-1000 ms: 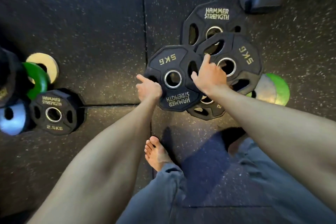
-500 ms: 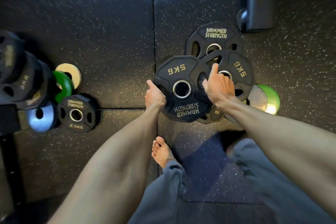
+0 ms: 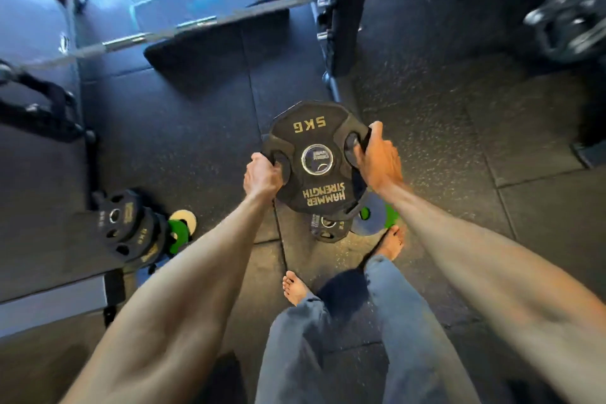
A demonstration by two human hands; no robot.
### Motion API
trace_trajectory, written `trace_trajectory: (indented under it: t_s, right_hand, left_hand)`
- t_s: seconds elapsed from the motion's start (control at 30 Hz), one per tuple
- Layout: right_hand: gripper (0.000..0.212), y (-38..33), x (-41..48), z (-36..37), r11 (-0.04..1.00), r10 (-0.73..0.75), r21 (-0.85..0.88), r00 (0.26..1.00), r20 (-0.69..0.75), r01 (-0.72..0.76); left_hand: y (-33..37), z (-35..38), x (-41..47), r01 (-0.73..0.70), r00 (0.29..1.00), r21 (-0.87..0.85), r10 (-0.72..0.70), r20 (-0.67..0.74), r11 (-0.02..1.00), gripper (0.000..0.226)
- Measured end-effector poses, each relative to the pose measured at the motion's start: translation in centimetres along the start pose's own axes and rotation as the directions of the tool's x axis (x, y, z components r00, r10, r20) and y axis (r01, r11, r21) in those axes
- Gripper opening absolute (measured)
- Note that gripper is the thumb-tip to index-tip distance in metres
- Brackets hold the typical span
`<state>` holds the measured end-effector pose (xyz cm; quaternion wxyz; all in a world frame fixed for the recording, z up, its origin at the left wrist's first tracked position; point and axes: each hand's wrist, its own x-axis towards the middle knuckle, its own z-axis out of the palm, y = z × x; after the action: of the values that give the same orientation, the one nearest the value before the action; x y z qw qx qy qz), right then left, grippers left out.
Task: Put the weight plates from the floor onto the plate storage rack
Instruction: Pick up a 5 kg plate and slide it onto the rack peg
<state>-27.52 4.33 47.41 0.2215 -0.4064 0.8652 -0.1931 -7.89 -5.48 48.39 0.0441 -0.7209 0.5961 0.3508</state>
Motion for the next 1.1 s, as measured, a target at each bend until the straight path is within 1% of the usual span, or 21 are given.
trace_trajectory:
  t_s: [0.1,0.2,0.3,0.37,0.5,0.67,0.83,0.97,1.03,1.1]
  right_hand:
    - [0.036,-2.2,-2.1,-8.4,0.988,0.02,0.157,0.995,-0.102,-0.004]
    - [0.037,-3.8,-3.6,-15.9,0.965,0.038,0.261,0.976,-0.214,0.02]
    - [0.036,-5.2,-4.3,-22.5,0.942,0.058,0.33,0.939,-0.338,0.06]
    - [0.036,-5.9,-4.0,-26.8,0.919,0.06,0.377,0.908,-0.416,0.112]
    - [0.035,-6.8,-2.3,-35.0,0.86,0.061,0.448,0.822,-0.566,0.245]
    - [0.033,-5.5,0.6,-43.4,0.787,0.093,0.498,0.728,-0.679,0.364]
    - [0.027,-2.4,4.2,-49.1,0.737,0.127,0.508,0.648,-0.751,0.445]
    - [0.022,-0.4,7.5,-53.0,0.703,0.116,0.514,0.634,-0.765,0.491]
    - [0.022,0.1,9.9,-54.9,0.698,0.1,0.499,0.62,-0.778,0.513]
    - [0.022,0.5,12.9,-56.4,0.686,0.091,0.5,0.619,-0.78,0.528]
  left_hand:
    - [4.5,-5.7,-5.6,-0.13,0.989,-0.007,0.129,-0.073,0.991,0.042]
    - [9.4,-10.5,-9.9,-0.3,0.949,-0.079,0.289,-0.128,0.951,0.039]
    - [14.6,-14.6,-13.3,-0.444,0.893,-0.169,0.42,-0.161,0.88,0.037]
    - [18.4,-16.8,-15.5,-0.515,0.855,-0.22,0.479,-0.197,0.829,0.037]
    - [26.1,-19.6,-19.2,-0.658,0.752,-0.325,0.571,-0.329,0.679,0.028]
    - [34.4,-20.9,-22.2,-0.764,0.645,-0.385,0.614,-0.456,0.517,0.015]
    - [41.9,-19.2,-23.5,-0.807,0.59,-0.407,0.586,-0.555,0.427,0.016]
    - [47.4,-18.1,-23.5,-0.843,0.537,-0.382,0.596,-0.596,0.378,0.014]
    - [50.4,-18.0,-22.7,-0.847,0.532,-0.387,0.592,-0.606,0.365,0.016]
    - [53.5,-17.8,-21.4,-0.849,0.529,-0.385,0.584,-0.617,0.363,0.014]
